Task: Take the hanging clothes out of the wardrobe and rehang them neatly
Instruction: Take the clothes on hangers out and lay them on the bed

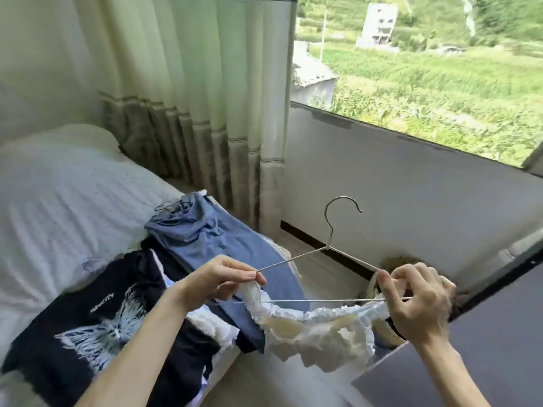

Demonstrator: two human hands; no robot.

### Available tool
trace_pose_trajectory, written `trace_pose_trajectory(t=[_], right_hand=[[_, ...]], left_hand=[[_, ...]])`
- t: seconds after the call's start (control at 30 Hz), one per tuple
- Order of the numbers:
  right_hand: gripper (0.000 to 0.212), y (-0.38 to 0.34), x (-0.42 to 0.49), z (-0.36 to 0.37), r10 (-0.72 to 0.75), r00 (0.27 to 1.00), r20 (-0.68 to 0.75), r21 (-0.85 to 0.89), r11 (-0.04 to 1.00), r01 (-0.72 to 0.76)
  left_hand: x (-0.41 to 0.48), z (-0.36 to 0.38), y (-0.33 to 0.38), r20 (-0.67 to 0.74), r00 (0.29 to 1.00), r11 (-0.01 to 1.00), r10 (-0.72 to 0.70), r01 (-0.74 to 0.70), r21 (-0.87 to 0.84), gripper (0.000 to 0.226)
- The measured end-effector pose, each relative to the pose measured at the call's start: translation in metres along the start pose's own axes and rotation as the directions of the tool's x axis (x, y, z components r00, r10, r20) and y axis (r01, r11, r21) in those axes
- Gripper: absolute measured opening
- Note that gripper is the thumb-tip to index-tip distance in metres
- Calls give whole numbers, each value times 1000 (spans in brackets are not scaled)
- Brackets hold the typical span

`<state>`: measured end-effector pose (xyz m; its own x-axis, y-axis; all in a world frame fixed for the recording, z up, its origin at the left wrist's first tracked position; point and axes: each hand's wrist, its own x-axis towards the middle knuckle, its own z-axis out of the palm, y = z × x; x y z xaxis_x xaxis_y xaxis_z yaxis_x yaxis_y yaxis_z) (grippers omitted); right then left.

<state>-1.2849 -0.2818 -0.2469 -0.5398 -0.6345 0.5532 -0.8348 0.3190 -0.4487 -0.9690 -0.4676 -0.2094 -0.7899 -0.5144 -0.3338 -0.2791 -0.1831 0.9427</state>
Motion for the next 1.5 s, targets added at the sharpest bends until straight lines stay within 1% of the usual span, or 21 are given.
trace_pose_trajectory(t=[0.07,0.2,0.33,0.4,0.47,0.53,0.57,0.6,0.63,0.73,0.77,0.83,0.9,0.97,1.07,1.2,1.23,1.33,1.4,1.47,1.5], right_hand=[[42,-23,9,16,-82,996,31,59,995,80],[45,-77,10,48,-243,964,104,172,959,223],[45,-144,-15,75,-390,912,130,315,888,335],[45,-178,-34,83,-443,882,160,382,852,358],[45,-211,-54,90,-493,848,192,453,812,369],[46,-245,-72,95,-552,804,220,517,765,384],[47,-263,-82,95,-581,779,235,548,741,388],[47,-282,-91,96,-607,754,251,579,718,386],[46,-301,-101,96,-629,731,265,612,695,376],[44,-365,-132,97,-697,658,286,723,607,330],[44,-388,-143,98,-717,635,286,752,579,315],[43,-437,-167,101,-744,603,290,800,534,274],[45,-488,-191,106,-762,576,296,828,505,243],[48,-541,-214,114,-777,556,294,841,487,237],[50,-620,-247,134,-782,550,292,851,475,223],[52,-720,-277,160,-772,536,342,842,505,189],[52,-742,-283,167,-767,534,356,840,513,177],[54,-800,-298,194,-750,535,388,833,534,146],[55,-827,-309,220,-743,524,416,820,556,137],[52,-846,-321,251,-735,499,460,791,595,147],[50,-853,-328,269,-734,479,481,767,617,176]], left_hand=[[-31,-8,-15,-115,993,999,3,-8,-43,49],[-108,-14,-49,-323,947,992,-1,-40,-121,66],[-197,-10,-78,-516,855,982,-55,-47,-183,74],[-241,-7,-89,-587,806,981,-77,-43,-188,69],[-285,-5,-98,-653,750,980,-103,-35,-195,56],[-327,-1,-107,-711,690,977,-138,-21,-210,34],[-349,0,-111,-740,656,976,-150,-22,-218,28],[-371,2,-113,-764,625,974,-162,-23,-225,28],[-393,2,-115,-783,599,974,-168,-21,-224,32],[-461,-4,-113,-830,532,982,-167,14,-189,67],[-486,-9,-113,-851,498,983,-165,16,-181,73],[-534,-22,-113,-891,426,985,-160,14,-170,77],[-580,-38,-116,-926,350,990,-139,31,-137,75],[-621,-62,-120,-949,289,992,-125,40,-119,74],[-677,-117,-127,-969,225,995,-103,37,-98,75],[-747,-204,-137,-986,132,993,-106,74,-97,74],[-761,-226,-138,-987,128,993,-101,74,-92,71],[-793,-291,-141,-984,146,991,-102,96,-88,46],[-800,-332,-158,-983,136,987,-122,123,-105,25],[-799,-369,-190,-981,112,976,-157,170,-136,14],[-796,-387,-212,-981,91,967,-172,205,-151,10]])
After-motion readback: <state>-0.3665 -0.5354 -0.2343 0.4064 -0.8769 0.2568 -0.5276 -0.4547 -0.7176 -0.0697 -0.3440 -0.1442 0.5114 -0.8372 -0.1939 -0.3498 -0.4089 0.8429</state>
